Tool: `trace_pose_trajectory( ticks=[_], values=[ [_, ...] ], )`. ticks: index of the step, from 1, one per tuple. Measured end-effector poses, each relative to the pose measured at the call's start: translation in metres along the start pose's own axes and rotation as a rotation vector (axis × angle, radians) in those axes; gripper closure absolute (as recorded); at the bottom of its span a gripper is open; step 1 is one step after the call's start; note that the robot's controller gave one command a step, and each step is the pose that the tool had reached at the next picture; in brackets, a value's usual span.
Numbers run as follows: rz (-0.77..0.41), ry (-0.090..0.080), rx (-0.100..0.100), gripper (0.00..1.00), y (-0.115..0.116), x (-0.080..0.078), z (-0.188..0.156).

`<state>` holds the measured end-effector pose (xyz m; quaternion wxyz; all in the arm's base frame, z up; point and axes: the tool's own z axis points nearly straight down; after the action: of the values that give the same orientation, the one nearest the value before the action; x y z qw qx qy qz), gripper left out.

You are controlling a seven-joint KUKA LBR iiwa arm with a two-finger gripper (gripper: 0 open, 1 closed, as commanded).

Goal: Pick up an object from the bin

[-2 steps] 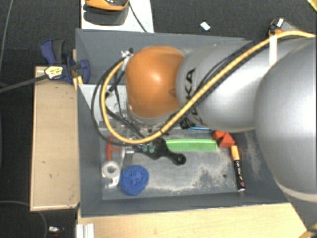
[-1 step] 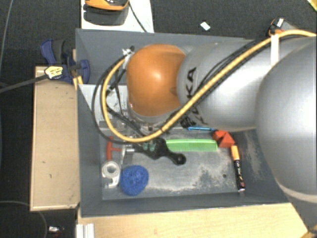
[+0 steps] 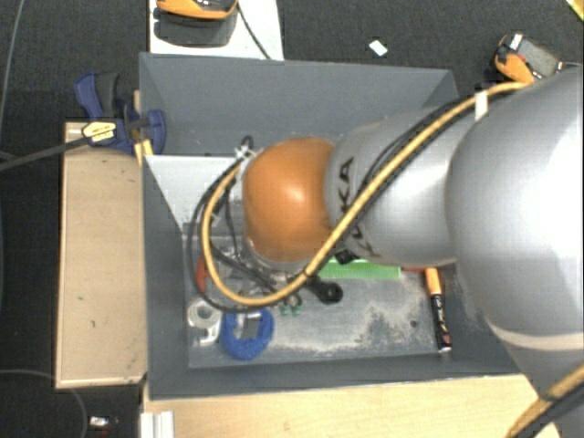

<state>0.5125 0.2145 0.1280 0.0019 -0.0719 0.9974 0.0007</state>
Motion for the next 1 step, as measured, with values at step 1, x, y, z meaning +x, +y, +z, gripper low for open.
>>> trace_pose_trajectory(
  ticks=[1],
  values=[
    [-0.246,-0.005,-0.002,0.00,-0.0172,0.0270,0.0587]
  ],
)
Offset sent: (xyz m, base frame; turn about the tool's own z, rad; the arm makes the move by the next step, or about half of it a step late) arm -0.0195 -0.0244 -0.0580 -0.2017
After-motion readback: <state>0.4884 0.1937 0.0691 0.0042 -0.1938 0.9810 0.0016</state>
